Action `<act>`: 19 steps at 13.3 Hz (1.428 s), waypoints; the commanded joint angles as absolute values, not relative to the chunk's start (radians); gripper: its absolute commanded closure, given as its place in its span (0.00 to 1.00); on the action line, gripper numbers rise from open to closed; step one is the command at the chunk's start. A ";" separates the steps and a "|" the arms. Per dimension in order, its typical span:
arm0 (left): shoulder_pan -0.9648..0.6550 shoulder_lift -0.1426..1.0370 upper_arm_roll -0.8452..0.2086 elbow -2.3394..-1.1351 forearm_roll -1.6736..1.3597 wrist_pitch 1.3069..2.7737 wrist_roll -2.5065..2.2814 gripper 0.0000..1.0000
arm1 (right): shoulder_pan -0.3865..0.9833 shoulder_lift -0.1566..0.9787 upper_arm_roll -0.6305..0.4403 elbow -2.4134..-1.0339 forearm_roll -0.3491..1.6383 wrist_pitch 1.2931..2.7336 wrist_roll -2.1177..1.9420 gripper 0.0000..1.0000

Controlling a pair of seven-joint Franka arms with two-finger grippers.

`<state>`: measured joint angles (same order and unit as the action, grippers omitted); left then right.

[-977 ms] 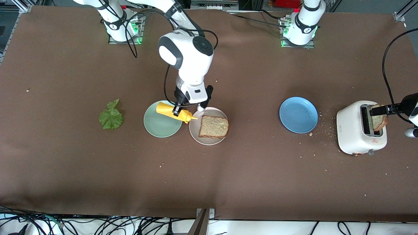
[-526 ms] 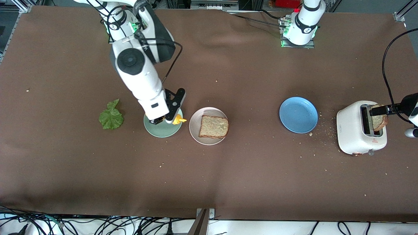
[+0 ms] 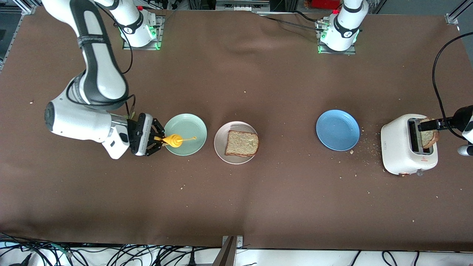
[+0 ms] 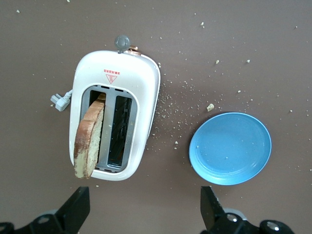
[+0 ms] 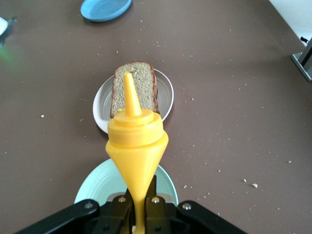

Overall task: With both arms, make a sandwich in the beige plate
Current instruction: 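Carry the mustard bottle back beside the lettuce and release it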

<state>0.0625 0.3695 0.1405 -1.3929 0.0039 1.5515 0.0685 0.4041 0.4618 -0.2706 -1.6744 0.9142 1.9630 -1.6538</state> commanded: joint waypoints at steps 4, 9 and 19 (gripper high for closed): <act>0.054 0.374 0.143 -1.381 0.037 1.537 0.075 0.00 | 0.134 0.593 -0.253 -1.712 1.150 1.599 -2.156 1.00; 0.054 0.374 0.143 -1.382 0.037 1.537 0.075 0.00 | 0.028 0.748 -0.250 -1.709 1.229 1.442 -2.434 1.00; 0.054 0.376 0.143 -1.382 0.037 1.537 0.075 0.00 | 0.015 0.799 -0.258 -1.684 1.232 1.431 -2.442 0.05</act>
